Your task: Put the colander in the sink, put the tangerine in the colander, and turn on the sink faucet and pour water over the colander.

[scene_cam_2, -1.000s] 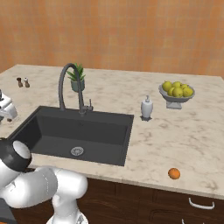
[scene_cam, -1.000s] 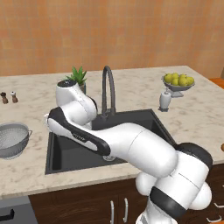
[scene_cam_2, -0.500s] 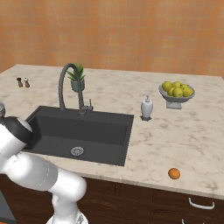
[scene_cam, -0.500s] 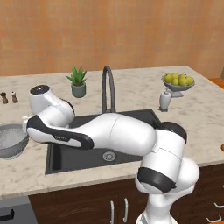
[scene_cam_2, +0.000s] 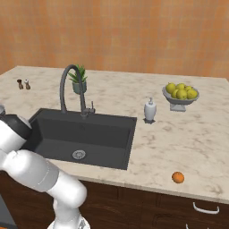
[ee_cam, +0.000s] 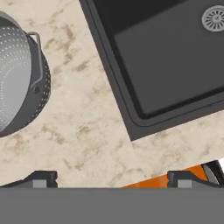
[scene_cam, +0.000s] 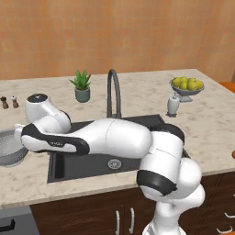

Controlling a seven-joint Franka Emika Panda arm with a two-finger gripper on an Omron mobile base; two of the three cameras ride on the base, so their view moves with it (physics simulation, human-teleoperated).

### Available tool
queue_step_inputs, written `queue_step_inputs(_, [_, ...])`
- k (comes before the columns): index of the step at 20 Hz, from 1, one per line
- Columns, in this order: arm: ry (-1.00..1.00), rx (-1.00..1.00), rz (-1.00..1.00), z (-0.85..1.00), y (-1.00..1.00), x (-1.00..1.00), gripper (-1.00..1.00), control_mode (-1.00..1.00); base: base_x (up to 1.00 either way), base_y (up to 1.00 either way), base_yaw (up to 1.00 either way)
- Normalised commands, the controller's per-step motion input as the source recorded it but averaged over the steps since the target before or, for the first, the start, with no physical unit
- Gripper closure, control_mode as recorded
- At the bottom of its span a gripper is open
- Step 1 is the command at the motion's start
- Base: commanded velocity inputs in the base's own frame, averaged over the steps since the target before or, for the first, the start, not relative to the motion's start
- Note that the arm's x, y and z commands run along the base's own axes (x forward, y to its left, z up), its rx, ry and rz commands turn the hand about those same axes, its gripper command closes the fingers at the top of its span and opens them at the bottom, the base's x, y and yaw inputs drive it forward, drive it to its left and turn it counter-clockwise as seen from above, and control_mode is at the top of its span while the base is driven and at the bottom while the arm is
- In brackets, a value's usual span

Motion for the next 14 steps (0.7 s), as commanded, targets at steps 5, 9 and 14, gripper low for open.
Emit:
queue_step_inputs(5, [0.00, 0.09, -0.04, -0.36, 0.38, 0.18, -1.00, -1.00, 0.00, 0.00, 0.00])
queue_step_inputs(9, [0.00, 0.00, -0.10, -0.14, 0.58, 0.41, -1.00, -1.00, 0.00, 0.00, 0.00])
queue_step_inputs(14, [-0.12, 0.01, -0.06, 0.14, 0.43, 0.14, -1.00, -1.00, 0.00, 0.00, 0.00])
